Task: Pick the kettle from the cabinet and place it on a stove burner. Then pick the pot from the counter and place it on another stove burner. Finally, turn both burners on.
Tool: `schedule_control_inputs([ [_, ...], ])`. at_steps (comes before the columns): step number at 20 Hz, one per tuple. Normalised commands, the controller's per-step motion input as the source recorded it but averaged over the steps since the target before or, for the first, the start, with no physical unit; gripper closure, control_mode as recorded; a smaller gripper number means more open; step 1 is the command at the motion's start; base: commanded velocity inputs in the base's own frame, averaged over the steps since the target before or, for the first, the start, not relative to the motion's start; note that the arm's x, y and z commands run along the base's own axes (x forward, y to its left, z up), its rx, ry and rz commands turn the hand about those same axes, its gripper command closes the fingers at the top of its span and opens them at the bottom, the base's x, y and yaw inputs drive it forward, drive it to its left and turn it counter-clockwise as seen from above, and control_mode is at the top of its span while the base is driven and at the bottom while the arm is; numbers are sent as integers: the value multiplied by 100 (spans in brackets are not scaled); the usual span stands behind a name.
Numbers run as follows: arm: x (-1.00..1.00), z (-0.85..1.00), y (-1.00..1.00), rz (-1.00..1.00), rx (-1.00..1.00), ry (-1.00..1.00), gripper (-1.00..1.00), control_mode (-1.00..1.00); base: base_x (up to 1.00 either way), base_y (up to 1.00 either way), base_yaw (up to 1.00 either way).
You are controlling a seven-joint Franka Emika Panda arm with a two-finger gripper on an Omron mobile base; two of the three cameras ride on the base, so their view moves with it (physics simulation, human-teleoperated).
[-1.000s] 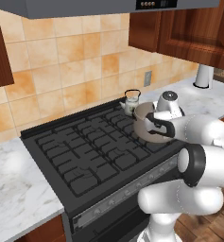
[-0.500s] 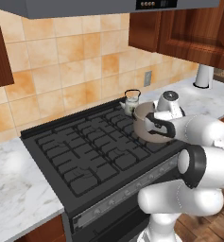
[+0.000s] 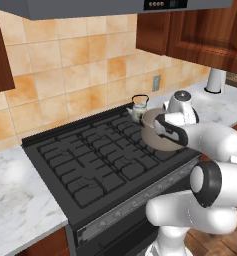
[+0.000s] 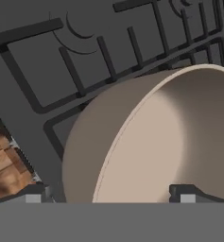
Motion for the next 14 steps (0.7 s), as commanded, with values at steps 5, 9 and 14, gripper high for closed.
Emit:
schedule_control_inputs([
  [5,-33,21,-8,-1,3,0,-100,-100,0,0,0],
  [9,-51,8,-27,-2,8,-2,-100,-100,0,0,0],
  [14,-53,14,-28,-3,10,-1,-100,-100,0,0,0],
])
